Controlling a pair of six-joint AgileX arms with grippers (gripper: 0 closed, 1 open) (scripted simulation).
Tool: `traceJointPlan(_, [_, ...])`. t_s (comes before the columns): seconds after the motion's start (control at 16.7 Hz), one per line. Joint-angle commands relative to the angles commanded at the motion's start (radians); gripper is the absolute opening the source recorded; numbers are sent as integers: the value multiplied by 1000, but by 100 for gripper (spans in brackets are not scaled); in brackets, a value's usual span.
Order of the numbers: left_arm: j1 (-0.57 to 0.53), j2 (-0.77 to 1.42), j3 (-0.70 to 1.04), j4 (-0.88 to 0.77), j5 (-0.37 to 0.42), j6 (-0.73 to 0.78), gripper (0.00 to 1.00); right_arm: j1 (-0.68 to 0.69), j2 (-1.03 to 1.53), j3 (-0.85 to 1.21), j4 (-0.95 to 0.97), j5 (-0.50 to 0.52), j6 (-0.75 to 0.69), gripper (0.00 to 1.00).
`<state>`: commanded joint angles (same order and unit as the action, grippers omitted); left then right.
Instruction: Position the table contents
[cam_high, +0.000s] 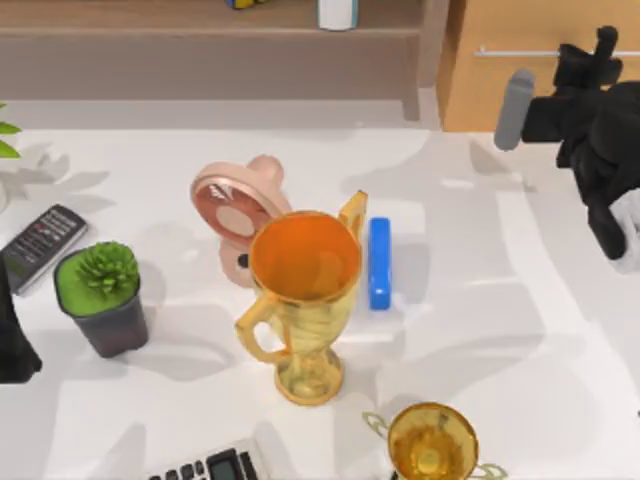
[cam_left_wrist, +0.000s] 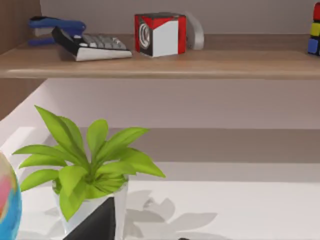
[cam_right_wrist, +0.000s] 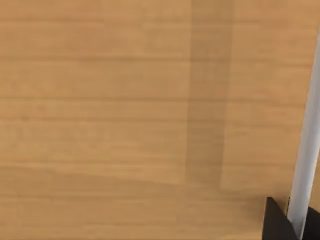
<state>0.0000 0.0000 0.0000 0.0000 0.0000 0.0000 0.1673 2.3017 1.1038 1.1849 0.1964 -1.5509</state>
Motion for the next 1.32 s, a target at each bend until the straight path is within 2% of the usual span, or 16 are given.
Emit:
traceJointPlan(0.18, [0,0,0,0,0,0,100,0,0,0,0,0,0,0])
traceJointPlan(0.96, [0,0,0,0,0,0,100,0,0,0,0,0,0,98])
traceJointPlan(1.32, [0,0,0,0,0,0,100,0,0,0,0,0,0,100])
